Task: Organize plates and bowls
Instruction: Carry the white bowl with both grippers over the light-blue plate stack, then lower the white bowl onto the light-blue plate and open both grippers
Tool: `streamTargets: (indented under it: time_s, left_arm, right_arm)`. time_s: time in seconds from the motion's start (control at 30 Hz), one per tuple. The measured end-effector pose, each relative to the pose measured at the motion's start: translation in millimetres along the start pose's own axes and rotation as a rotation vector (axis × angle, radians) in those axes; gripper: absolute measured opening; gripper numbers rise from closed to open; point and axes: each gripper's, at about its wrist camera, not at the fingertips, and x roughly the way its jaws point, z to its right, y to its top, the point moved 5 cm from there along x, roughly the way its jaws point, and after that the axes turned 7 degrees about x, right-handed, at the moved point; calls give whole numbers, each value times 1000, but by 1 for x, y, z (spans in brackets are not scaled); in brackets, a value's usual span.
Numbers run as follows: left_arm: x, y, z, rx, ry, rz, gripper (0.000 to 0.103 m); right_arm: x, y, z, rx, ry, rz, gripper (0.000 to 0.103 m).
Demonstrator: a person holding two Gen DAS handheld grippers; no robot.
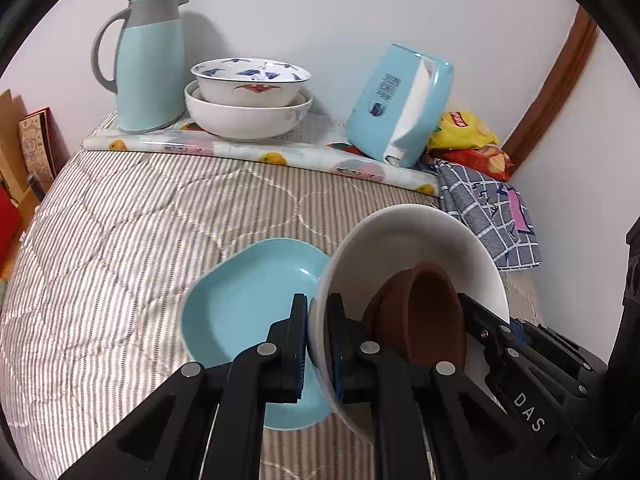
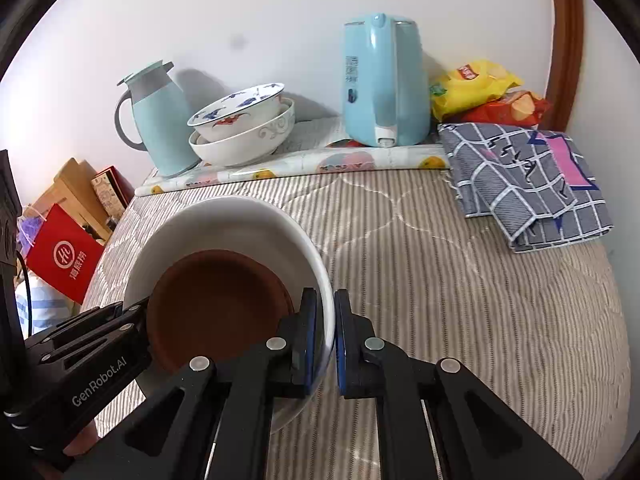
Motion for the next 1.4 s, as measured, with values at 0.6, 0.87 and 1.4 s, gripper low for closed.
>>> streamTargets:
  time_s: [0.6,0.87,1.4]
  left_arm:
    - [22,-3,-44,-58,9,-44,10]
    - [36,-8,-55,-75,4,-73,10]
    - [54,-13,-66,-88,0,-107,11]
  right_arm:
    - [39,0,-31,-41,4,-61,8]
    - [56,-6,-36,-47,-5,-94,8]
    - [81,-10,-39,-42,-11,-137,9]
